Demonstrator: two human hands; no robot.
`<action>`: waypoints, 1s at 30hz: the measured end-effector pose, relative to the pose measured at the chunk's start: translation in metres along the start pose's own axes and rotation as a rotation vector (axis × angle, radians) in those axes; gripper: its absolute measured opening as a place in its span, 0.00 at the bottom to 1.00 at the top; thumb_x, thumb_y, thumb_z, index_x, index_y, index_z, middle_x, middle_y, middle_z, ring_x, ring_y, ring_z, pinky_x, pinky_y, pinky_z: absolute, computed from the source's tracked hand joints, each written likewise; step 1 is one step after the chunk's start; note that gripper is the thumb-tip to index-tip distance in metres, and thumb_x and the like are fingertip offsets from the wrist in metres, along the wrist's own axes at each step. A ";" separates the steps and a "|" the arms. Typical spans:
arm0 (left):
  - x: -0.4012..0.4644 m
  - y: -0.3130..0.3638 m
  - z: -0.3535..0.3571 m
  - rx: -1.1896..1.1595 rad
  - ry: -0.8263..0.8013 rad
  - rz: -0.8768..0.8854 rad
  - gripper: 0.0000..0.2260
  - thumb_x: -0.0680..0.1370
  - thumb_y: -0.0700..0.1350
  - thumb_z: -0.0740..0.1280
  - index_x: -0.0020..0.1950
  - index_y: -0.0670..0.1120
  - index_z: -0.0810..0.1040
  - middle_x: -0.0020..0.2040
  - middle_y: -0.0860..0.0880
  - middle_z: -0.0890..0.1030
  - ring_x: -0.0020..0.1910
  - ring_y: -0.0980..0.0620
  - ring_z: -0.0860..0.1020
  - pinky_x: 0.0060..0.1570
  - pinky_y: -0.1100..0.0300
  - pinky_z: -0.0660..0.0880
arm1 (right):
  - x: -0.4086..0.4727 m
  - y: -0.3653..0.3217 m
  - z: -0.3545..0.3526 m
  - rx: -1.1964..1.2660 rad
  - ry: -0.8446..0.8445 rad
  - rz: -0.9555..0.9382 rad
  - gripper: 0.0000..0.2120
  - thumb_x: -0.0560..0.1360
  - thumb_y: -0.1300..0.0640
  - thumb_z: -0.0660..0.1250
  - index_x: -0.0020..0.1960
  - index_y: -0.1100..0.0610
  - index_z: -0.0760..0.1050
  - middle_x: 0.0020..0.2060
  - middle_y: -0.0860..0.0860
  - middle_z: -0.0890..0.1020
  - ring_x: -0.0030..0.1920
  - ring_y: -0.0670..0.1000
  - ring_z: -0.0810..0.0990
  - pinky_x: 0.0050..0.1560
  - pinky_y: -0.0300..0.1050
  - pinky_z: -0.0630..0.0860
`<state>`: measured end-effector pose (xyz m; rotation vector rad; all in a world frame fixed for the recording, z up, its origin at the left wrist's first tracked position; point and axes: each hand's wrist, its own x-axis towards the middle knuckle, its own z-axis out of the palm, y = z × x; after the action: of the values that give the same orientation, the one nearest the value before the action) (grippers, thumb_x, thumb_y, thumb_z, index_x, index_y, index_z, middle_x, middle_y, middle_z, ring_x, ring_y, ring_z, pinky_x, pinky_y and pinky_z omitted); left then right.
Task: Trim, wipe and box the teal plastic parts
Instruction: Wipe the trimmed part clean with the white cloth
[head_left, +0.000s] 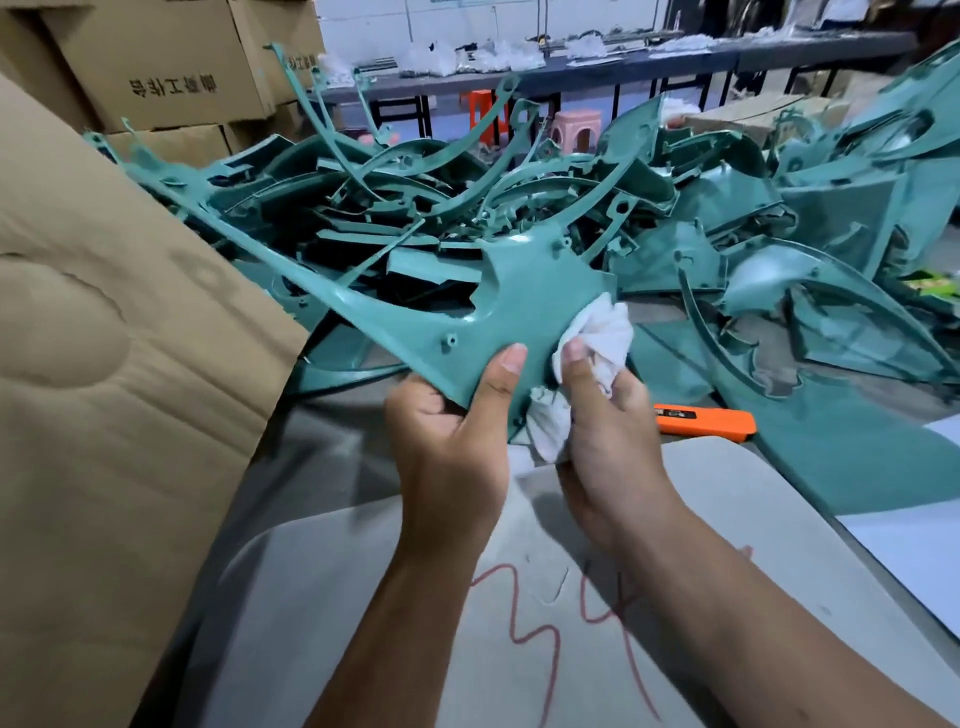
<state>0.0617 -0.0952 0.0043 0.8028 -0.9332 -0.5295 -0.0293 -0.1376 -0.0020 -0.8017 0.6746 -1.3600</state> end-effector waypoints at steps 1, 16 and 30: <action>0.001 -0.002 -0.001 0.005 0.031 -0.013 0.07 0.79 0.37 0.71 0.54 0.46 0.86 0.53 0.49 0.87 0.54 0.48 0.86 0.53 0.56 0.82 | -0.001 0.002 0.000 -0.089 -0.005 -0.044 0.12 0.85 0.55 0.64 0.58 0.62 0.81 0.51 0.58 0.88 0.52 0.55 0.87 0.54 0.54 0.85; 0.011 -0.002 -0.012 -0.044 0.092 -0.020 0.08 0.78 0.41 0.73 0.55 0.49 0.86 0.56 0.45 0.86 0.58 0.42 0.84 0.60 0.40 0.80 | -0.018 0.015 0.008 -0.146 -0.128 0.054 0.11 0.86 0.54 0.61 0.56 0.56 0.81 0.49 0.53 0.88 0.50 0.53 0.88 0.47 0.49 0.84; 0.009 0.007 -0.011 0.171 0.015 0.107 0.07 0.78 0.36 0.73 0.49 0.48 0.87 0.49 0.52 0.88 0.49 0.51 0.87 0.48 0.59 0.82 | -0.003 0.008 -0.004 -0.722 0.030 -0.221 0.28 0.86 0.50 0.62 0.27 0.53 0.63 0.21 0.45 0.63 0.25 0.47 0.61 0.30 0.46 0.59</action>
<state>0.0759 -0.0932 0.0100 0.9040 -1.0108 -0.3534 -0.0283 -0.1344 -0.0108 -1.4631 1.1545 -1.3271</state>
